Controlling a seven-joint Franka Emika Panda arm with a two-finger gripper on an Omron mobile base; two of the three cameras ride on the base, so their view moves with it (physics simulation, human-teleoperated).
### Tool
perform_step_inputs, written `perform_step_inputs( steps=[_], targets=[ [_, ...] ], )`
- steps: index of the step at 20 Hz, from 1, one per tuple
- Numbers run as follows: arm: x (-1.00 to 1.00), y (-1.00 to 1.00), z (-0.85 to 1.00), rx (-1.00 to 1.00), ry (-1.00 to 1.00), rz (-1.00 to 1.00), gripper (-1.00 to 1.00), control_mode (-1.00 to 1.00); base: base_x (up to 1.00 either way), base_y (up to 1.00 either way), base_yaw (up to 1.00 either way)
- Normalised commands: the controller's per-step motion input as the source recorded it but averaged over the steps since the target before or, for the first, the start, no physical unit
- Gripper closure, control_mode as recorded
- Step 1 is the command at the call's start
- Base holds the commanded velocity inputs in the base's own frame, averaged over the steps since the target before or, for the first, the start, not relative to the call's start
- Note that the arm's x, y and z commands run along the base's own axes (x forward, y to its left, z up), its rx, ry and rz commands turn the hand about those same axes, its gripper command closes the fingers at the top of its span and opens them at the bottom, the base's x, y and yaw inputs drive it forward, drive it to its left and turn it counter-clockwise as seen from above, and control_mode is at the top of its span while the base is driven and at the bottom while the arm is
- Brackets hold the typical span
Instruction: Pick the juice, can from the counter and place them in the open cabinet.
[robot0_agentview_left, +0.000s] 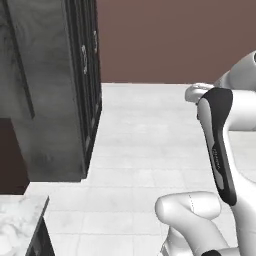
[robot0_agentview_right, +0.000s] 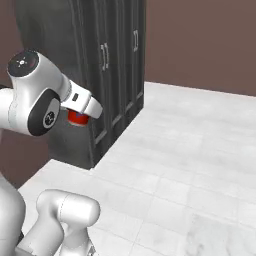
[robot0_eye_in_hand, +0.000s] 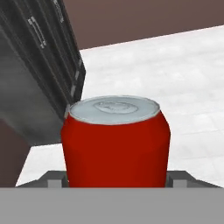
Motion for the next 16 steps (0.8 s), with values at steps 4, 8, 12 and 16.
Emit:
perform_step_inputs(
  steps=[4,8,12,16],
  targets=[
    [0.0,0.0,0.0,0.0,0.0,0.0,1.0,1.0,0.0,-0.34,0.95],
    [0.0,0.0,0.0,0.0,0.0,0.0,1.0,1.0,-0.04,-0.41,0.92],
    [0.0,0.0,0.0,0.0,0.0,0.0,1.0,1.0,-0.32,-0.79,0.77],
    [0.0,0.0,0.0,0.0,0.0,0.0,1.0,1.0,-0.84,-0.57,0.47]
  ],
)
